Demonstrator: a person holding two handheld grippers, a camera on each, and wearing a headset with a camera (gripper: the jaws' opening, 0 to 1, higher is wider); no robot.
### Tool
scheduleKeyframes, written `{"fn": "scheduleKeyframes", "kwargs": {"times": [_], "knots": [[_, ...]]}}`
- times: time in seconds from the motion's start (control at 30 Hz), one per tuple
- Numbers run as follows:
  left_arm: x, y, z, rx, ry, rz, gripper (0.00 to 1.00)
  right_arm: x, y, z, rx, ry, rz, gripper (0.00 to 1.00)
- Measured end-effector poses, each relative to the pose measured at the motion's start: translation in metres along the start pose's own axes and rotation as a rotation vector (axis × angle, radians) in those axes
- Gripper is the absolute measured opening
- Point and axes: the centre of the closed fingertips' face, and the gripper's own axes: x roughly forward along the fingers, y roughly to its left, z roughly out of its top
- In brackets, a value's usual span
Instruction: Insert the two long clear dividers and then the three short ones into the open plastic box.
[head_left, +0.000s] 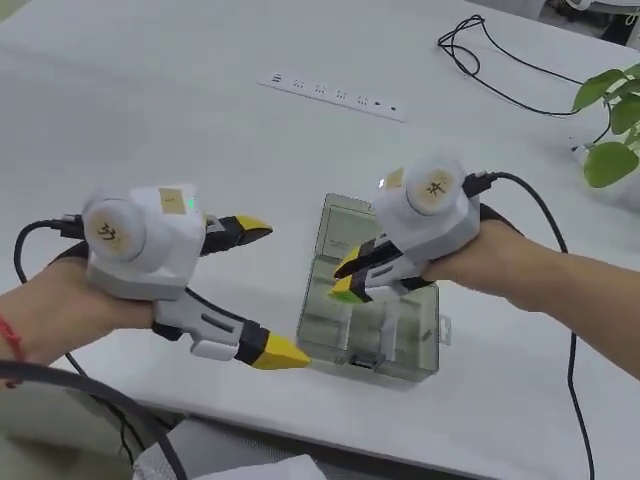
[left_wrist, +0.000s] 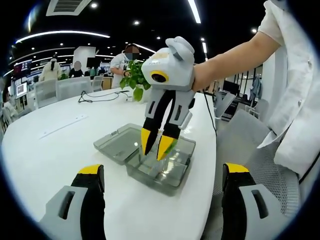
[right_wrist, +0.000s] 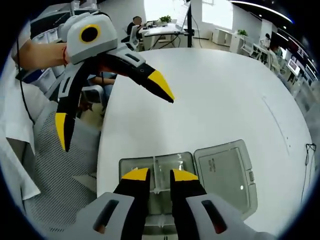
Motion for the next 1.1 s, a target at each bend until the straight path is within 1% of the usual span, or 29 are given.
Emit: {"fn": "scheduleKeyframes", "kwargs": {"times": [0.3, 0.57, 0.83, 1.03, 1.1], "knots": [[-0.003, -0.001, 0.001, 0.003, 0.006, 0.004, 1.00, -0.024, 0.002, 0.002, 0.018, -0.053, -0.018, 0.25], [-0.005, -0.002, 0.003, 0.006, 0.008, 0.007, 1.00, -0.045, 0.003, -0.007, 0.038, -0.082, -0.033, 0.31], [-0.005, -0.004, 0.003, 0.006, 0.011, 0.003, 1.00, -0.068, 0.005, -0.030, 0.058, -0.079, -0.055, 0.37], [-0.005, -0.006, 0.004, 0.006, 0.010, -0.002, 1.00, -0.081, 0.007, -0.054, 0.066, -0.050, -0.068, 0.41], [-0.005, -0.007, 0.005, 0.008, 0.011, -0.003, 1.00, -0.085, 0.008, -0.059, 0.070, -0.045, -0.071, 0.43]]}}
